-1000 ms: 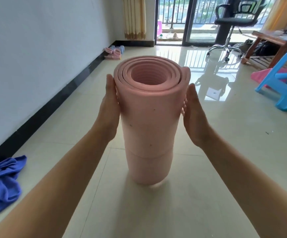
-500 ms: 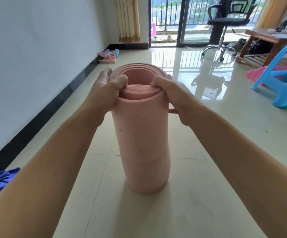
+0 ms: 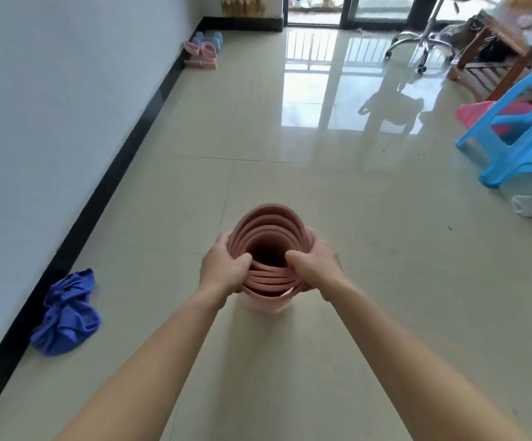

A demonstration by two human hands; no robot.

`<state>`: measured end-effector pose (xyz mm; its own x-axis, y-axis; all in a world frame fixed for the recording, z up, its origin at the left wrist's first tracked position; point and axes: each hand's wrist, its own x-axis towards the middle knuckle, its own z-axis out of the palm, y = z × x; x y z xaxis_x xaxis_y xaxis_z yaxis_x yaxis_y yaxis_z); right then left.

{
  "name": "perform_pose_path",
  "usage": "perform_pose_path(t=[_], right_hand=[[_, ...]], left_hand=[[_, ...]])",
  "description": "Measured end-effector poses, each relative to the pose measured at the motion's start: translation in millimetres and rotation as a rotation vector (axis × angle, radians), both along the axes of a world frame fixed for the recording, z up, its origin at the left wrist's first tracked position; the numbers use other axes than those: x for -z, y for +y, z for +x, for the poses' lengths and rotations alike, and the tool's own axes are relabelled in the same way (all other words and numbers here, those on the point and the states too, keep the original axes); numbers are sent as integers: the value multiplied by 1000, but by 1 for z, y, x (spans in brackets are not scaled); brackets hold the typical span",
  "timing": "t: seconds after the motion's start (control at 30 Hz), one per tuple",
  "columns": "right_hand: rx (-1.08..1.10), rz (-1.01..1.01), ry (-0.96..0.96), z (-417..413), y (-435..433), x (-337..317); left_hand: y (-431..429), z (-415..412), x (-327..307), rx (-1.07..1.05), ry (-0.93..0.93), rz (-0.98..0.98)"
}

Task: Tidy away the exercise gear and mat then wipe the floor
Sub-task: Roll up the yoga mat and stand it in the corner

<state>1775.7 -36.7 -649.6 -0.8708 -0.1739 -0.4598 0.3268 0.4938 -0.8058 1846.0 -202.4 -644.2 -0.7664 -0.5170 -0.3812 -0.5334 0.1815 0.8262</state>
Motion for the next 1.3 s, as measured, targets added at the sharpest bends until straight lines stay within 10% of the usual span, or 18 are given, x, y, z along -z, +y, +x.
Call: perform_pose_path(t=[0.63, 1.3], right_hand=[[-124, -113, 288, -54, 104, -493], [-181, -58, 568, -398, -20, -562]], left_hand=[[100, -49, -499, 92, 209, -71], [-18, -381, -529, 6, 635, -311]])
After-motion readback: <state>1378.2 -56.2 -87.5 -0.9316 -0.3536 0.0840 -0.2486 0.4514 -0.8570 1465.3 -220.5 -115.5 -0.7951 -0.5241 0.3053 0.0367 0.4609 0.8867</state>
